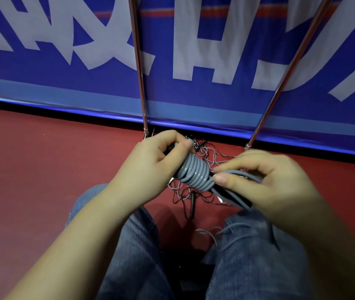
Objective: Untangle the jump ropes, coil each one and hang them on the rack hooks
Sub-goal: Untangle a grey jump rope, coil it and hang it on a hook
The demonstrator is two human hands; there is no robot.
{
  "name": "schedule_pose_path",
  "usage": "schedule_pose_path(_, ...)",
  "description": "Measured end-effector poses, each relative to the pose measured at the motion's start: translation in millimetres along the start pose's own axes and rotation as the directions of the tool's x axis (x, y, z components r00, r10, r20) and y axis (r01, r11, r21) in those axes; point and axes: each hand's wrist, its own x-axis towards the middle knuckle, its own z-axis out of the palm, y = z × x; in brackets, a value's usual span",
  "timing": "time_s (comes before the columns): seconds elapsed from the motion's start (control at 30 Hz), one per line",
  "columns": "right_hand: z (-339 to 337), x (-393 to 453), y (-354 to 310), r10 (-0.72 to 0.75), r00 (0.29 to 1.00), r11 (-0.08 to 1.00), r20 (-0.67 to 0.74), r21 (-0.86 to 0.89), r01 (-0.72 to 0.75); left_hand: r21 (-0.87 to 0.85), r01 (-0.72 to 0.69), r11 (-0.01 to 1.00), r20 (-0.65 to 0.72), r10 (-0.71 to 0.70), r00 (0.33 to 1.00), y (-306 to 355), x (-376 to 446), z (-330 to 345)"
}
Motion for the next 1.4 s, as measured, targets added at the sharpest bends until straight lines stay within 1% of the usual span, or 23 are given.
schedule_pose_path(0.07, 0.4, 0.3, 2.3, 0.111, 0.979, 0.987, 0.172, 0.095, -0.129, -0.073, -0.013, 0.997, 0.074, 0.019, 0.997, 0.9, -1.9, -3.7)
schedule_pose_path(0.13, 3.1, 1.3, 4.9, 0.140, 0.944, 0.975, 0.300, 0.123, -0.183, -0.158, -0.010, 0.987, 0.124, 0.030, 0.992, 1.7, -3.7, -6.4)
schedule_pose_path(0.2, 3.9, 1.6, 6.5, 0.164, 0.907, 0.949, 0.388, 0.188, -0.253, -0.235, -0.007, 0.972, 0.158, 0.045, 0.986, 4.3, -5.3, -6.6)
schedule_pose_path(0.27, 3.2, 1.2, 6.7, 0.164, 0.864, 0.894, 0.475, 0.299, -0.334, -0.326, 0.007, 0.945, 0.172, 0.052, 0.984, 8.9, -7.3, -5.4)
schedule_pose_path(0.33, 4.4, 0.5, 8.5, 0.172, 0.846, 0.825, 0.505, 0.395, -0.404, -0.406, 0.043, 0.913, 0.164, 0.026, 0.986, 13.2, -9.3, -3.2)
schedule_pose_path(0.4, 9.4, -1.5, 10.3, 0.234, 0.828, 0.699, 0.509, 0.505, -0.507, -0.454, 0.096, 0.886, 0.154, -0.028, 0.988, 16.3, -10.6, 0.7)
schedule_pose_path(0.43, 12.7, -2.2, 9.6, 0.235, 0.815, 0.603, 0.530, 0.578, -0.550, -0.478, 0.119, 0.870, 0.149, -0.053, 0.987, 16.7, -10.6, 3.0)
schedule_pose_path(0.5, 22.2, -2.9, 4.7, 0.165, 0.804, 0.409, 0.571, 0.702, -0.583, -0.544, 0.157, 0.824, 0.123, -0.107, 0.987, 15.5, -8.8, 7.9)
schedule_pose_path(0.53, 26.9, -2.7, 2.6, 0.169, 0.811, 0.369, 0.559, 0.727, -0.578, -0.573, 0.174, 0.801, 0.100, -0.143, 0.985, 12.9, -6.9, 10.1)
schedule_pose_path(0.57, 31.6, -0.3, 2.5, 0.237, 0.813, 0.369, 0.531, 0.725, -0.581, -0.590, 0.192, 0.784, 0.072, -0.186, 0.980, 10.0, -5.2, 12.3)
schedule_pose_path(0.63, 39.9, 2.2, 5.1, 0.412, 0.805, 0.466, 0.426, 0.661, -0.588, -0.583, 0.229, 0.780, 0.006, -0.278, 0.961, 2.6, -2.6, 16.8)
schedule_pose_path(0.7, 47.0, 1.1, 7.4, 0.473, 0.810, 0.607, 0.347, 0.538, -0.585, -0.506, 0.240, 0.829, -0.095, -0.330, 0.939, -6.2, -1.4, 20.3)
schedule_pose_path(0.77, 51.8, -1.9, 7.7, 0.459, 0.833, 0.707, 0.308, 0.441, -0.553, -0.368, 0.226, 0.902, -0.217, -0.320, 0.922, -13.1, -0.3, 20.7)
schedule_pose_path(0.83, 50.2, -6.2, 8.4, 0.406, 0.874, 0.785, 0.268, 0.387, -0.483, -0.237, 0.190, 0.953, -0.298, -0.258, 0.919, -15.7, 1.1, 18.6)
schedule_pose_path(0.87, 47.9, -7.9, 9.5, 0.365, 0.898, 0.836, 0.244, 0.338, -0.432, -0.165, 0.172, 0.971, -0.325, -0.218, 0.920, -16.8, 1.8, 17.1)
schedule_pose_path(0.93, 41.8, -10.0, 9.8, 0.261, 0.944, 0.940, 0.203, 0.167, -0.296, -0.048, 0.151, 0.987, -0.352, -0.159, 0.923, -18.5, 2.5, 14.5)
schedule_pose_path(1.0, 33.1, -10.6, 9.0, 0.166, 0.980, 0.985, 0.109, 0.037, -0.171, 0.010, 0.144, 0.990, -0.342, -0.132, 0.931, -19.0, 2.3, 11.8)
schedule_pose_path(1.07, 22.5, -10.9, 4.0, 0.068, 0.998, 0.996, -0.009, -0.049, -0.069, 0.028, 0.129, 0.991, -0.291, -0.116, 0.950, -16.2, 2.6, 9.5)
schedule_pose_path(1.2, 9.3, -10.8, 0.9, -0.094, 0.974, 0.993, -0.205, -0.095, 0.076, 0.033, 0.068, 0.997, -0.145, -0.063, 0.987, -7.8, 3.4, 4.7)
schedule_pose_path(1.27, 6.9, -9.9, 2.9, -0.134, 0.958, 0.989, -0.255, -0.092, 0.114, 0.009, 0.023, 1.000, -0.072, -0.023, 0.997, -4.9, 3.0, 0.8)
schedule_pose_path(1.33, 4.2, -8.4, 3.0, -0.092, 0.974, 0.995, -0.209, -0.051, 0.083, -0.035, -0.011, 0.999, -0.005, 0.011, 1.000, -0.2, 1.2, -4.2)
schedule_pose_path(1.37, 2.6, -8.4, 1.3, -0.021, 0.990, 1.000, -0.140, 0.003, 0.021, -0.064, -0.025, 0.998, 0.027, 0.027, 0.999, 2.6, 0.7, -6.6)
schedule_pose_path(1.4, -0.2, -8.3, 2.2, 0.031, 0.999, 0.997, -0.025, 0.064, -0.029, -0.101, -0.034, 0.994, 0.059, 0.041, 0.997, 3.8, 0.2, -9.0)
